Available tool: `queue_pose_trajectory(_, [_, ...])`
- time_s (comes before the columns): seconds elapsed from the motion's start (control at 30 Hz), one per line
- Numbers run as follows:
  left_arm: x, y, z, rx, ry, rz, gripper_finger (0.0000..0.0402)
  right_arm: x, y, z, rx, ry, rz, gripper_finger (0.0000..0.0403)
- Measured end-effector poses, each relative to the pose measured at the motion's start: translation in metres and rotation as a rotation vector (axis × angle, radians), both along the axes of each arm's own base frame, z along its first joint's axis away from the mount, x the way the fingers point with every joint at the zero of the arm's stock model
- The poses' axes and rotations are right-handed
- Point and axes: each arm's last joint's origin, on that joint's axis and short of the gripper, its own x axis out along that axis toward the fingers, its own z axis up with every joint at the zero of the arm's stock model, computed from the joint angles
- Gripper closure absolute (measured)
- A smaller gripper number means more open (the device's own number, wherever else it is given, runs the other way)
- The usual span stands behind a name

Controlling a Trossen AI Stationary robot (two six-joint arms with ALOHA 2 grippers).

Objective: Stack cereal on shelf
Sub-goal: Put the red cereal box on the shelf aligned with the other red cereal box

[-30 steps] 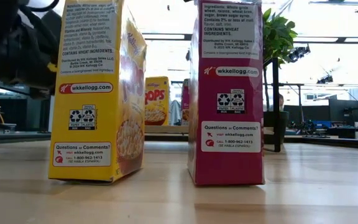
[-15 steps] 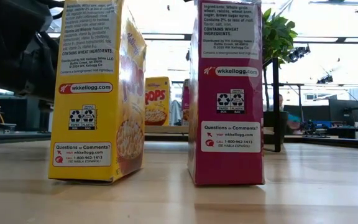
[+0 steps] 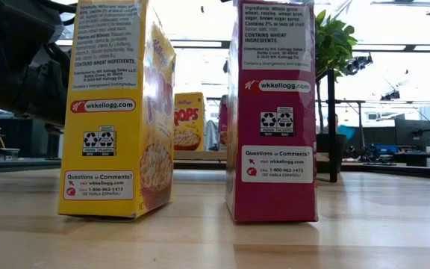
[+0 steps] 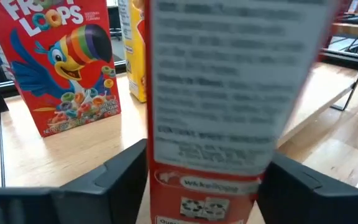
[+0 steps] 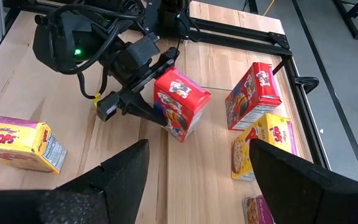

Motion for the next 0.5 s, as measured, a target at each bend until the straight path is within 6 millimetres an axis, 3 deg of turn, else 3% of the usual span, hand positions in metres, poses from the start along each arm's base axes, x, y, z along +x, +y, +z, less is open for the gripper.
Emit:
queue_pose_trajectory(0.17, [0.000, 0.000, 0.004, -0.005, -0.027, 0.008, 0.0135, 0.000, 0.000, 0.000, 0.000, 0.000, 0.000, 0.0132])
queue_pose_trajectory(0.5, [0.002, 0.005, 0.020, 0.040, -0.027, 0.041, 0.0131, 0.000, 0.000, 0.000, 0.000, 0.000, 0.000, 0.0132])
